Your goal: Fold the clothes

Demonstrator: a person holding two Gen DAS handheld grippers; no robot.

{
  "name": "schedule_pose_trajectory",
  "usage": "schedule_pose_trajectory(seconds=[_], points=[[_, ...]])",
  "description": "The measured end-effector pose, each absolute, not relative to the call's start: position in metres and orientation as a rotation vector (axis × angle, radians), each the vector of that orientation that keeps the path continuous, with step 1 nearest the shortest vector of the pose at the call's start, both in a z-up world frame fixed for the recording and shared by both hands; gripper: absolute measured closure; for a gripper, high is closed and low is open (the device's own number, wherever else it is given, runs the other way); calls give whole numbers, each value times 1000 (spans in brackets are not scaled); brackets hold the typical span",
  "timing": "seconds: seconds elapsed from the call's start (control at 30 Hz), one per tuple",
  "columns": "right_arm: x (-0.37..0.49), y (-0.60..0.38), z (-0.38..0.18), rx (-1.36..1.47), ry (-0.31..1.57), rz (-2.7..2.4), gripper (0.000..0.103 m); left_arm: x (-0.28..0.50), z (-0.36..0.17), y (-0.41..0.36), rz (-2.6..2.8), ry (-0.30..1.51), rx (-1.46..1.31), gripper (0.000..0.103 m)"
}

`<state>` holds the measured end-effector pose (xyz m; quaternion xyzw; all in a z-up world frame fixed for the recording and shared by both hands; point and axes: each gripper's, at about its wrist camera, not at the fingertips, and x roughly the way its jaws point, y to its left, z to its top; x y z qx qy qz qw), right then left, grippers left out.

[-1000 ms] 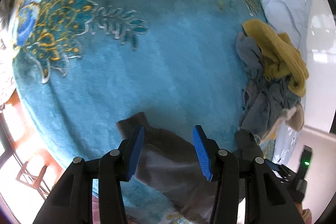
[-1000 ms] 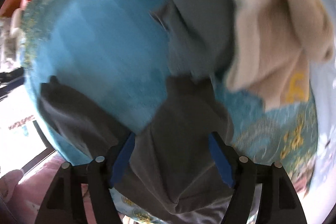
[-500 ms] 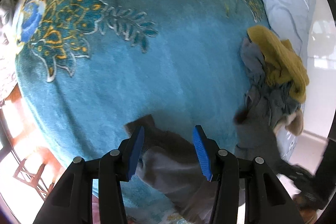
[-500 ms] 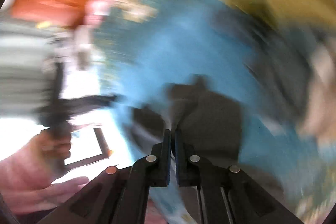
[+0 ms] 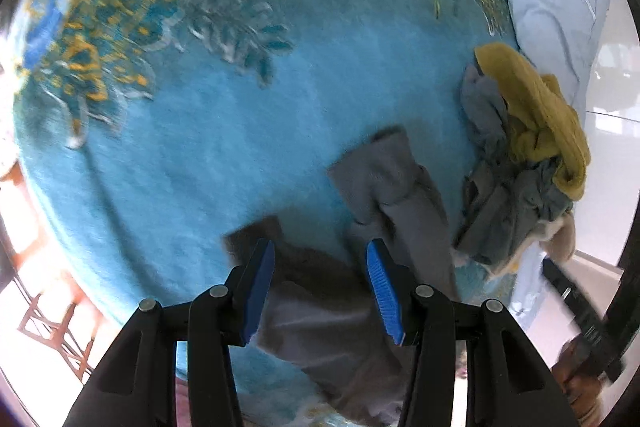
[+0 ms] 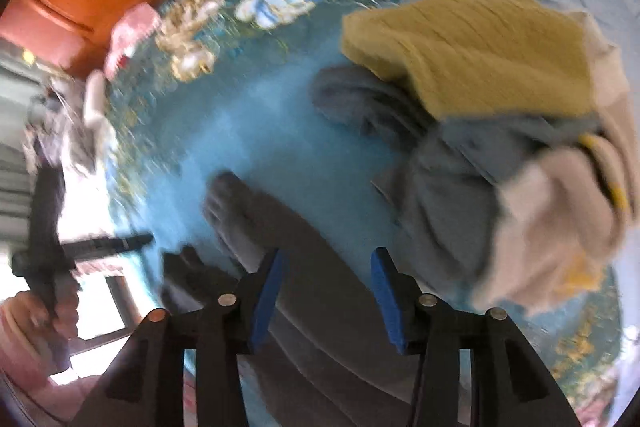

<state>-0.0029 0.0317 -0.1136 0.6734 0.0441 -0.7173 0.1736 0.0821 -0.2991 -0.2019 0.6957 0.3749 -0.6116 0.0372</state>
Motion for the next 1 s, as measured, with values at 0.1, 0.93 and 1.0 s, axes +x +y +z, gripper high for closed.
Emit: schedule_pose_trajectory(seconds=[0.1,0.93,1.0], points=[[22,61,-106,1958,76,-2075,51,68,-210,-280,-1860,1202,2183,54],[251,305,-108,2323,-1238,-2420,50,-54,-247,-162,-1866,1090,2301,100],[261,325,-115,2295,-1419,-2427,49,-48,-249,-168,-1827,1120,2305,96]])
